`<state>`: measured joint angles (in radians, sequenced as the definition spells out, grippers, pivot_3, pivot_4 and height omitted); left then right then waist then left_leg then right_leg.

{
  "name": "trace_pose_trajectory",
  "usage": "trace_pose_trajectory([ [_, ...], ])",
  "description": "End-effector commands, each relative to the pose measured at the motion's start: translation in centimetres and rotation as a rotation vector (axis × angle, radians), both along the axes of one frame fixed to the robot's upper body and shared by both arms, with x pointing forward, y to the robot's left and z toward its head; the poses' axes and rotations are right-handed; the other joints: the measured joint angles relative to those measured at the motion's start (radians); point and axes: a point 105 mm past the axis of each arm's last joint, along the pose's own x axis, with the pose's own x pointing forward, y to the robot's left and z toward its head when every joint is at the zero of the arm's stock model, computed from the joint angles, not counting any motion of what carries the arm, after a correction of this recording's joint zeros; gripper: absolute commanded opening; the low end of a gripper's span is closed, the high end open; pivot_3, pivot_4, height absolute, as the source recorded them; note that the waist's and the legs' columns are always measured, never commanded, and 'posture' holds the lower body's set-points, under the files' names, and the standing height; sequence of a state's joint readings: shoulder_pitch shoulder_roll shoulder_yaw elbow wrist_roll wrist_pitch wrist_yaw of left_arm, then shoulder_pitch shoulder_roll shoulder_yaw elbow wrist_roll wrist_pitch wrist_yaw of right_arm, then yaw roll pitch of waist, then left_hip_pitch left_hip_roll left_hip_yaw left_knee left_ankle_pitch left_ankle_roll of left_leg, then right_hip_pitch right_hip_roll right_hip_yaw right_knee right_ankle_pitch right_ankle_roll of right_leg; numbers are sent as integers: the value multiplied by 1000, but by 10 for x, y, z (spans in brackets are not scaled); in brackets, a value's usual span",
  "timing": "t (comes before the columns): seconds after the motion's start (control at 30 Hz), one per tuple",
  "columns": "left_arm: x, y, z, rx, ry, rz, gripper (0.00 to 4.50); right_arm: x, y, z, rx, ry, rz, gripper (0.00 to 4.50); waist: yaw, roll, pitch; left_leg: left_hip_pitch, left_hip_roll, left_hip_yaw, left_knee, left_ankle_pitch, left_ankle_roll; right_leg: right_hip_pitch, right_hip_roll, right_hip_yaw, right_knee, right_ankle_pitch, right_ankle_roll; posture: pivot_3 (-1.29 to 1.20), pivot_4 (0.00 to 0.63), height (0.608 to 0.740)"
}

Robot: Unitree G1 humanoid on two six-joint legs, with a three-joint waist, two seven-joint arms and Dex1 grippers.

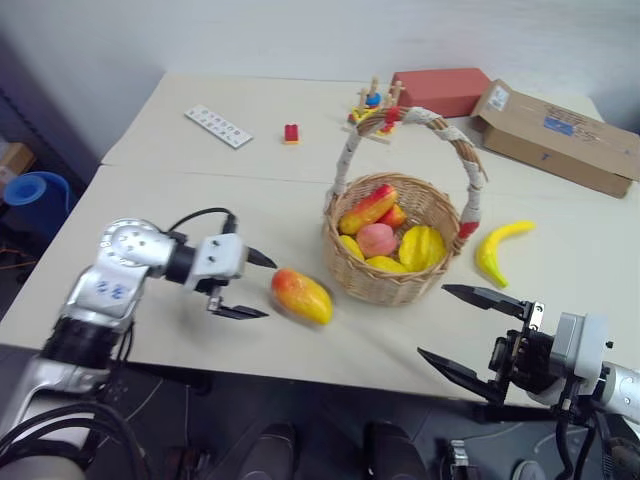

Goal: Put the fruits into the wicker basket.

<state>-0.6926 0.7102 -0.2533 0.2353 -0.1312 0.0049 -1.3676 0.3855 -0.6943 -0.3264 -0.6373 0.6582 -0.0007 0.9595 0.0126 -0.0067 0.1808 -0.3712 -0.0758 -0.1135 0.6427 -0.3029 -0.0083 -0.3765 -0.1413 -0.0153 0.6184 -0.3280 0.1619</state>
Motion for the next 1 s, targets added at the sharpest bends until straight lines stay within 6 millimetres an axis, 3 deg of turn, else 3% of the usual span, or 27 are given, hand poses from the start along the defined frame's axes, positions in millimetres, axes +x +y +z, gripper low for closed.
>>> trace_pose_trajectory([
  [0.03, 7, -9, -10, 19, 14, -44, 4500, -4, -4, 2, 3, -25, -31, 4475, -6, -1, 0, 0, 1, 0, 1, 0, 0, 0, 1, 0, 0, 0, 0, 0, 150, 740],
  [0.1, 9, -11, -17, 40, 23, -61, 4500, -4, -6, 1, 4, -24, -51, 4475, -14, -1, 1, 0, 1, 0, 3, -1, 0, 0, 1, 1, 1, 0, 0, 0, 150, 740],
  [0.2, 11, -11, -24, 34, 29, -87, 3856, -4, -8, -4, 10, -21, -82, 4500, -14, -2, 1, 0, 1, 1, 6, -1, 0, 0, 1, 3, 1, 0, 0, 0, 150, 740],
  [0.3, 7, -3, 2, -87, 61, -96, 3010, -6, -12, -9, 13, -11, -101, 4500, -12, -3, 2, 0, 2, 1, 7, -1, -1, 0, 2, 3, 1, 0, 0, 0, 150, 740],
  [0.33, 6, 3, 14, -120, 69, -89, 2951, -6, -15, -11, 20, 0, -120, 4500, -13, -3, 2, 1, 2, 0, 7, -1, -1, 0, 2, 3, 2, 0, 0, 0, 150, 740],
  [0.43, -6, 13, 54, -255, 101, -75, 2950, -6, -29, -16, 35, 28, -175, 4500, -15, -4, 2, 0, 3, 0, 6, 0, -1, -1, 2, 4, 2, 0, 0, 0, 150, 740],
  [0.53, -13, 5, 80, -351, 92, -50, 2950, -6, -38, -18, 65, 31, -231, 4500, -13, -3, 2, 0, 5, -1, 6, -1, -1, -1, 1, 4, 3, 0, 0, 0, 150, 740],
  [0.73, 5, -60, 95, -442, 119, 109, 2950, 4, -66, -16, 229, 16, -450, 4500, 17, -4, 2, 0, 1, -2, 8, -1, 1, 1, -2, 5, 2, 0, 1, 0, 150, 740],
  [0.83, 13, -80, 93, -427, 132, 174, 2950, 6, -75, -18, 249, 17, -494, 4500, 13, -4, 2, 0, 1, -1, 7, 0, 1, 0, -2, 5, 2, 1, 1, 0, 150, 740],
  [1.0, 23, -75, 97, -480, 81, 231, 4472, 2, -94, -23, 234, 11, -584, 4500, -10, -3, 2, 1, 2, 1, 5, -1, -2, -2, 5, 9, 3, 0, 1, 0, 150, 740],
])
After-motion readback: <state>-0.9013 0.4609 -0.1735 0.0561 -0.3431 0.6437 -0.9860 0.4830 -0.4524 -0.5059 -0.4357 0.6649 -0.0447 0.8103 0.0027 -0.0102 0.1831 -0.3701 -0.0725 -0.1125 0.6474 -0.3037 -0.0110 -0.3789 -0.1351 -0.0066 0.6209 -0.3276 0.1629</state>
